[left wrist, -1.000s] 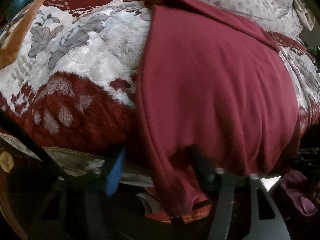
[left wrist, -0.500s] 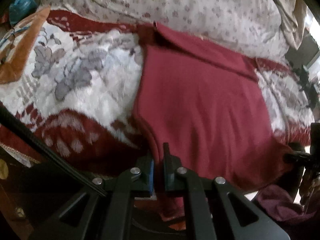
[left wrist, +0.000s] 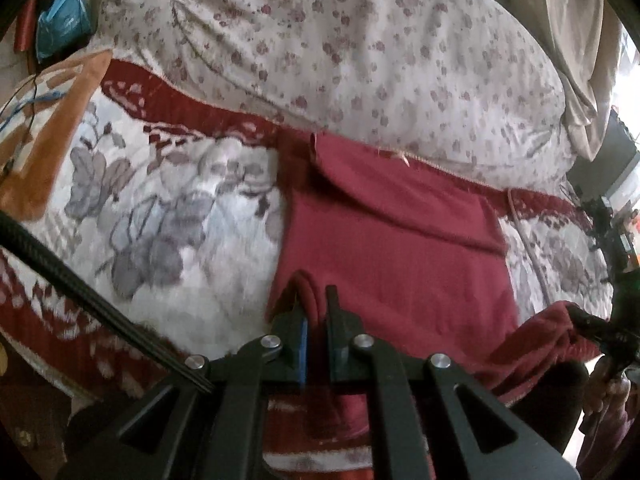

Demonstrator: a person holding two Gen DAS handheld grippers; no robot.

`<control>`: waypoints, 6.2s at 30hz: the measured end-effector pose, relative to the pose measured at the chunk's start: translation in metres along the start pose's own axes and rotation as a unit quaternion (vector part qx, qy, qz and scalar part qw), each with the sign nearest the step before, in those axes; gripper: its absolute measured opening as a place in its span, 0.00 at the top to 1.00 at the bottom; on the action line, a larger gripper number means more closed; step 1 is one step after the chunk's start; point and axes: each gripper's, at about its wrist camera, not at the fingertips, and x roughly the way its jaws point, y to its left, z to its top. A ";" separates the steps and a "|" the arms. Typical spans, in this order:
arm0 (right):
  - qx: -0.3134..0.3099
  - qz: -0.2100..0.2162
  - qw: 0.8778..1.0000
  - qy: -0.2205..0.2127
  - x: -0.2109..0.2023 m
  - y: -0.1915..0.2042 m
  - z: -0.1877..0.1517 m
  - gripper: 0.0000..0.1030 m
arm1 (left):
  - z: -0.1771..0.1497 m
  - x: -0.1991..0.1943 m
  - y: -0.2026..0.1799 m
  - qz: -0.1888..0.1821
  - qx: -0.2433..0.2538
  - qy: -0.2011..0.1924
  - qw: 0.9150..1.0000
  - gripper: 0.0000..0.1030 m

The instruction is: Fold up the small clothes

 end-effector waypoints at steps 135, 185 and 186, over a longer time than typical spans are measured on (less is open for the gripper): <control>-0.117 -0.174 0.973 0.096 0.355 0.035 0.190 0.54 | 0.079 0.174 0.043 0.080 -0.056 0.065 0.993 0.14; -0.209 -0.214 0.939 0.169 0.407 0.079 0.188 0.50 | 0.080 0.184 0.041 0.060 -0.068 0.051 0.995 0.08; -0.208 -0.215 0.939 0.171 0.410 0.079 0.189 0.50 | 0.081 0.184 0.041 0.058 -0.069 0.051 0.995 0.08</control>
